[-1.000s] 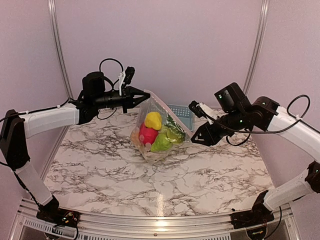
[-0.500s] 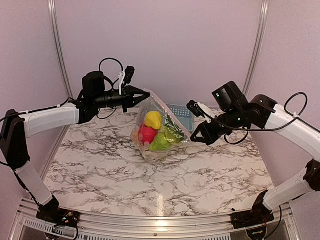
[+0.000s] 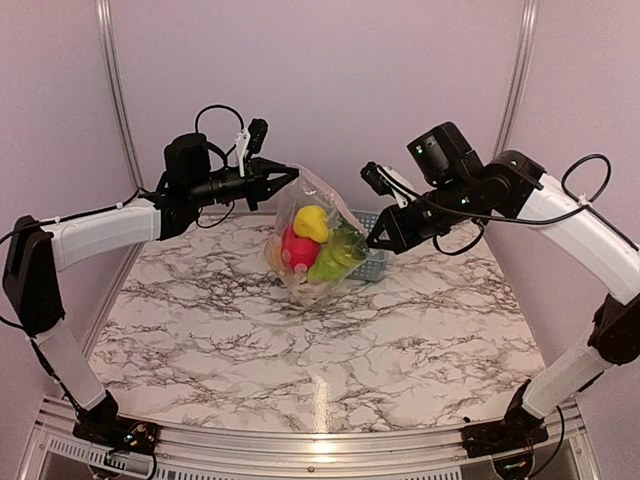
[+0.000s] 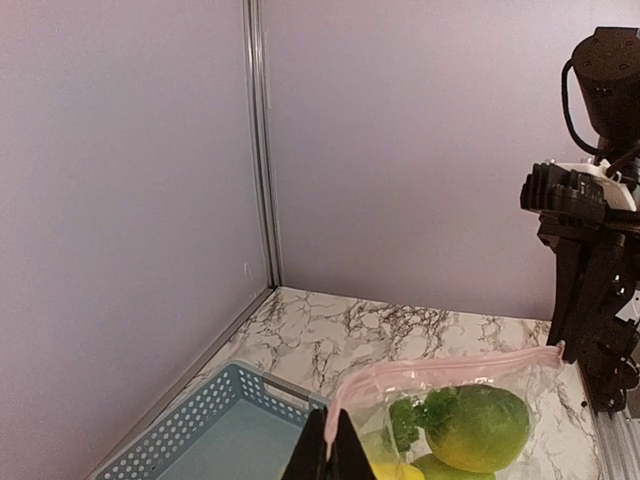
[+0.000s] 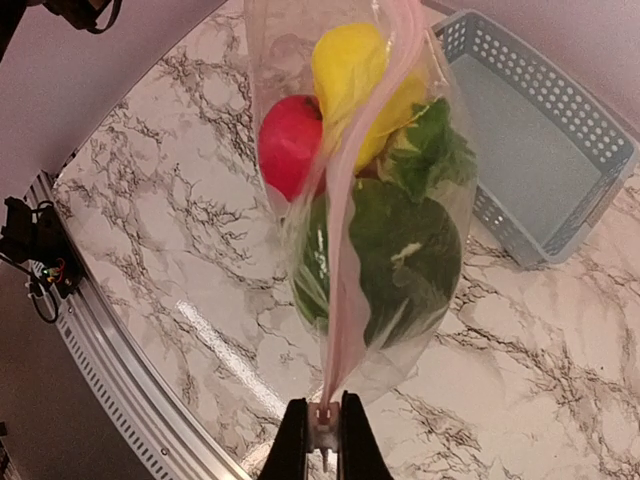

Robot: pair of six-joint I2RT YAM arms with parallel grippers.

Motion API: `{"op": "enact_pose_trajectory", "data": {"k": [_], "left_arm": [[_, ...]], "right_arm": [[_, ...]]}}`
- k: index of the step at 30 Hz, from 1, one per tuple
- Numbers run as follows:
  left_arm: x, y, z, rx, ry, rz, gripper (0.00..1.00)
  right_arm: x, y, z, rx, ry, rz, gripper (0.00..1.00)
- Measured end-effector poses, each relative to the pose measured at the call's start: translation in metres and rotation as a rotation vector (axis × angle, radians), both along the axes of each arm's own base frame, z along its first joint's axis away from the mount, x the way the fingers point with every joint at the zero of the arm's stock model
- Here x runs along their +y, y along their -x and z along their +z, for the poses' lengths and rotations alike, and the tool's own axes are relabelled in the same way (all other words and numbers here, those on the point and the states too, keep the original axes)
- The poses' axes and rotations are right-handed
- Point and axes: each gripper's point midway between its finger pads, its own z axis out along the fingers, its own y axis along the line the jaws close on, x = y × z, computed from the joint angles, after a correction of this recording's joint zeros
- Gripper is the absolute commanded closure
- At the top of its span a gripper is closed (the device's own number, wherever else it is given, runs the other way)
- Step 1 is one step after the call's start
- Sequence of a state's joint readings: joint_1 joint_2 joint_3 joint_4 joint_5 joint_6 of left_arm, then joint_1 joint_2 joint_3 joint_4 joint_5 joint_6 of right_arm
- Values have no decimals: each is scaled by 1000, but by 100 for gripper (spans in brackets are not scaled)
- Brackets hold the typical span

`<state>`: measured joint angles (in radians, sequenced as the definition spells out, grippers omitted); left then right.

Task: Open the zip-top bag and remove the fake food
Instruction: Adjust the zipper food storage bag at the center of the board.

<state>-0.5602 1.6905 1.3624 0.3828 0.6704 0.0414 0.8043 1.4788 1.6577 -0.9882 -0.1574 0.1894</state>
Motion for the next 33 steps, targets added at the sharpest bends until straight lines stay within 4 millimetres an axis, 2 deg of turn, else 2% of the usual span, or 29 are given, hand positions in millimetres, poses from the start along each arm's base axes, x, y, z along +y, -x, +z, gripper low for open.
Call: {"op": "enact_pose_trajectory", "data": {"k": [3, 6, 9, 14, 19, 22, 25, 29, 31, 33], "left_arm": [[1, -1, 1, -3, 7, 10, 71], [6, 2, 2, -22, 5, 31, 60], [13, 6, 12, -65, -2, 52, 49], [23, 25, 36, -158, -38, 40, 49], [20, 42, 54, -183, -94, -28, 46], [13, 55, 45, -117, -129, -74, 43], [-3, 76, 24, -26, -176, -119, 41], [-23, 101, -1, 36, -251, -159, 47], [-26, 101, -8, 50, -279, -164, 50], [-30, 93, -16, 66, -314, -157, 54]], "right_arm": [[-1, -5, 0, -25, 50, -19, 100], [-9, -9, -11, -30, 121, -37, 100], [-16, -13, -16, -51, 172, -42, 100], [-20, -15, -12, -97, 213, -35, 100], [-6, -14, 2, -157, 225, -9, 100], [10, -15, 6, -178, 223, 7, 100], [21, -18, 5, -187, 228, 19, 100], [27, -22, 6, -205, 239, 23, 100], [29, -23, 7, -210, 240, 25, 100], [30, -23, 8, -213, 238, 27, 100]]}}
